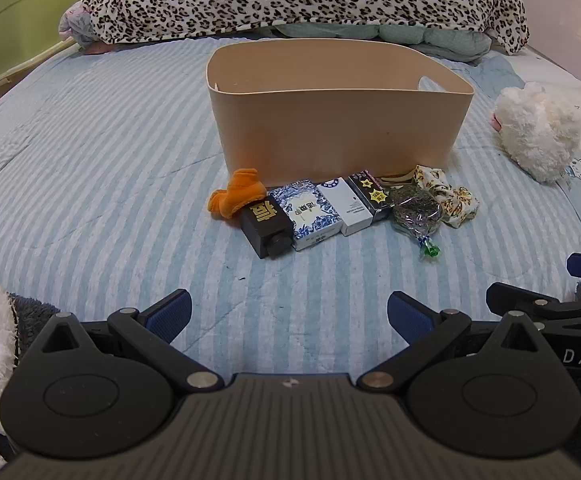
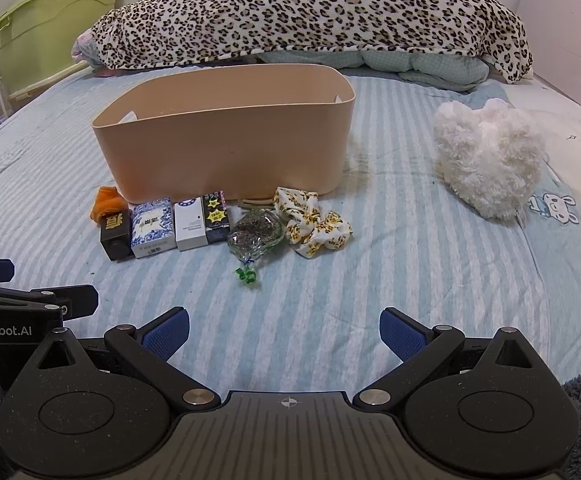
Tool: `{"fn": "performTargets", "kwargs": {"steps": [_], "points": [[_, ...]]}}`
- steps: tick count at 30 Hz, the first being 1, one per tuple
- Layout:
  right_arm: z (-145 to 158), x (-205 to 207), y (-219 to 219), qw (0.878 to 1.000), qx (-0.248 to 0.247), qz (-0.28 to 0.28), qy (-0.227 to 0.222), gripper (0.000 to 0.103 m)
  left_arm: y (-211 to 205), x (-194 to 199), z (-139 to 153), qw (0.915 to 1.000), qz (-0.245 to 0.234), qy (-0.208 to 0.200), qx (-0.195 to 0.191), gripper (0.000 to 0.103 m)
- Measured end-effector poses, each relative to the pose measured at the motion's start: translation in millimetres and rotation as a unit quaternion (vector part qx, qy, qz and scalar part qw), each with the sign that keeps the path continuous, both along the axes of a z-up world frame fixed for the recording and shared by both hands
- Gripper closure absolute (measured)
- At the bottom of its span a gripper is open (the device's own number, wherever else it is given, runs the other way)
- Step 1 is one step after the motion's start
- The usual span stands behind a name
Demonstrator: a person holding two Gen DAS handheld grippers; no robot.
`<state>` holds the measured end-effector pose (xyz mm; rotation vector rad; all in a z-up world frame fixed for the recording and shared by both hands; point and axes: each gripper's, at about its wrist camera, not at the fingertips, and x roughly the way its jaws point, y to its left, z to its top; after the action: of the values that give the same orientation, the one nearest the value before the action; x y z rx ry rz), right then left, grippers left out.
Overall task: Organize objects
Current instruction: 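Move both tools toward the row of items in front of the basket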
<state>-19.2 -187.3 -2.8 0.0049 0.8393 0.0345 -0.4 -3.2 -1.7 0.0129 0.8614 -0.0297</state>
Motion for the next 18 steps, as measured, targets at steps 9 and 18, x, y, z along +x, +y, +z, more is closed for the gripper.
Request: {"fn": "performTargets", "kwargs": {"steps": [9, 18], "points": [[0.5, 0.7, -0.7, 1.000, 0.001, 0.000, 0.001, 0.000, -1.1, 0.0, 0.8, 1.0000, -0.002, 0.001, 0.001, 0.000], [0.2, 1.6, -1.0, 1.000, 0.002, -0.001, 0.002, 0.000, -1.4, -0.3, 3.1, 1.0000, -0.004, -0.001, 0.001, 0.000]]}}
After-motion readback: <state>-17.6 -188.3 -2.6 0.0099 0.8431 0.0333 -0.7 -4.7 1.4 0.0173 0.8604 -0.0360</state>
